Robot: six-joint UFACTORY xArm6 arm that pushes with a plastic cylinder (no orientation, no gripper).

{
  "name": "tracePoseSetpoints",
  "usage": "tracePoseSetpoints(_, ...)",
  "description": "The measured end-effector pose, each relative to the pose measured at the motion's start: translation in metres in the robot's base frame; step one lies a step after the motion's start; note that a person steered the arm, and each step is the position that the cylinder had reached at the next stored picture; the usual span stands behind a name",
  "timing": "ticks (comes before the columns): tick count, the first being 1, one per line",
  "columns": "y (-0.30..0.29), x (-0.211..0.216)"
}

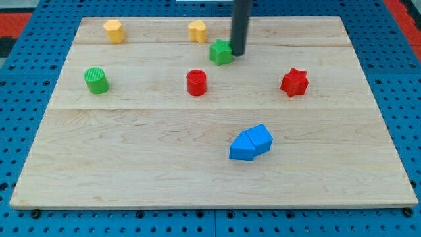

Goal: Move the green star to the top of the green circle

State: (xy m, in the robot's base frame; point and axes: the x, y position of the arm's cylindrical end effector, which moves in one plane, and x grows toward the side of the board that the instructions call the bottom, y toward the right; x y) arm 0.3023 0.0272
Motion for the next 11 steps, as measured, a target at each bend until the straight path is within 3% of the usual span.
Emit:
tracePoseSetpoints(3, -0.146, -0.006)
tracePoseSetpoints(5, -0.149, -0.043)
tracePoseSetpoints(7, -0.172, -0.005)
tracePoseSetpoints(8, -0.214, -0.005)
tracePoseSetpoints(11, -0.226, -0.010)
